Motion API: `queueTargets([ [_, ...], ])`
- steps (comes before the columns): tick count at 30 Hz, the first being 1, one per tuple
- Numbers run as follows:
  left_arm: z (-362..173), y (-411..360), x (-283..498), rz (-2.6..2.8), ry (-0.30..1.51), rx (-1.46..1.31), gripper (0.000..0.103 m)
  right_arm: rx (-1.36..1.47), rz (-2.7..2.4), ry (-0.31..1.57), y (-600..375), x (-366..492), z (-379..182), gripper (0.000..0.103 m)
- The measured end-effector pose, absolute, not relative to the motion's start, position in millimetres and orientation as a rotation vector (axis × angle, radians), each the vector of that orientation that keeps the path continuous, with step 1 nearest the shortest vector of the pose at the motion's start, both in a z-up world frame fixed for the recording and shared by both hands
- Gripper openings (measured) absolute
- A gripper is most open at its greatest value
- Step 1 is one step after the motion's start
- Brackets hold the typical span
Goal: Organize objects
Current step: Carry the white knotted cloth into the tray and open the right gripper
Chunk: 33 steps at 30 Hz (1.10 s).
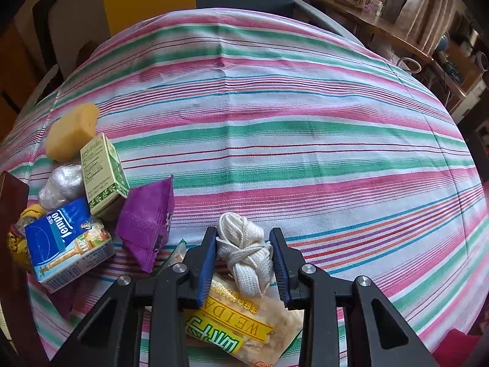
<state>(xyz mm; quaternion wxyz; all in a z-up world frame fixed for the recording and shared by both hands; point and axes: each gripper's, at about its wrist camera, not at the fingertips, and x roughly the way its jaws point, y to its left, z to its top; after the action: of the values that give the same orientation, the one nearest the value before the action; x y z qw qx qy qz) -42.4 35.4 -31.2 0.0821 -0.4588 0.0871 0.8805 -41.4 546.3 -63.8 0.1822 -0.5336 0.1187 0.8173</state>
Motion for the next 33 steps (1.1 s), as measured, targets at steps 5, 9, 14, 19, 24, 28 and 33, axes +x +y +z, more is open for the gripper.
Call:
queueTargets([
  [5, -14.1, 24.8, -26.3, 2.71, 0.217, -1.28, 0.071, -1.403, 2.321, 0.38, 554.3, -34.9, -51.0, 0.034],
  [9, -8.0, 17.4, -17.6, 2.722, 0.183, -1.259, 0.071, -1.282, 2.351, 0.436, 557.9, -24.7, -33.1, 0.034],
  [14, -12.7, 11.6, -16.3, 2.71, 0.157, -1.274, 0.071, -1.217, 2.434, 0.453, 538.7, -19.8, -9.3, 0.034],
  [19, -15.8, 6.9, -15.3, 2.709, 0.127, -1.287, 0.071, -1.198, 2.585, 0.41, 484.8, -24.2, 19.6, 0.034],
  [24, -16.4, -8.7, -17.3, 2.699, 0.048, -1.309, 0.071, -1.224, 2.818, 0.322, 389.2, -37.6, 52.9, 0.034],
  [28, -20.7, -31.0, -21.7, 2.702, -0.06, -1.365, 0.071, -1.332, 2.98, 0.258, 299.7, -55.3, 56.5, 0.034],
  [33, -24.3, -44.2, -24.6, 2.712, -0.104, -1.384, 0.07, -1.559, 3.017, 0.308, 208.3, -84.2, 22.8, 0.034],
])
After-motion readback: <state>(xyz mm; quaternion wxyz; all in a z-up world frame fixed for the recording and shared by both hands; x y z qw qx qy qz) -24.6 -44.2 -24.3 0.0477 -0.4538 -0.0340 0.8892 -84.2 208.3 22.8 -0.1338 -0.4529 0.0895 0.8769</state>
